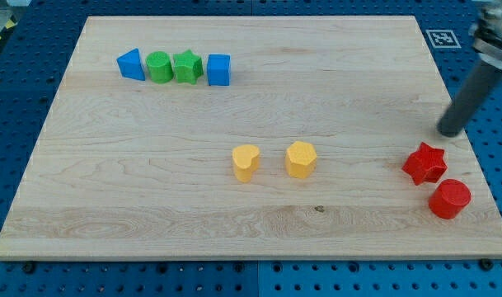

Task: Place the red star above the red circle

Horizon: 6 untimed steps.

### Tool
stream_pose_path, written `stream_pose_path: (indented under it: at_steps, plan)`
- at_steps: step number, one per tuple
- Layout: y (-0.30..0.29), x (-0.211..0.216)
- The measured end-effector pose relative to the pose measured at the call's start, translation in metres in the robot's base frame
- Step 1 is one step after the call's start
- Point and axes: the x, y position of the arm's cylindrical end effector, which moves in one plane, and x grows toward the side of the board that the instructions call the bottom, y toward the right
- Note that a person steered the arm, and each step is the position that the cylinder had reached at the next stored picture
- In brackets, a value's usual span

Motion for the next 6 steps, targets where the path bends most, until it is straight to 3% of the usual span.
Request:
stream_pose_path:
  at_steps: [1,2,3,6]
  plan:
    - [-0.042,-0.003]
    - [-0.064,0.022]
    - [-0.067,0.045]
    - [-0.041,0.058]
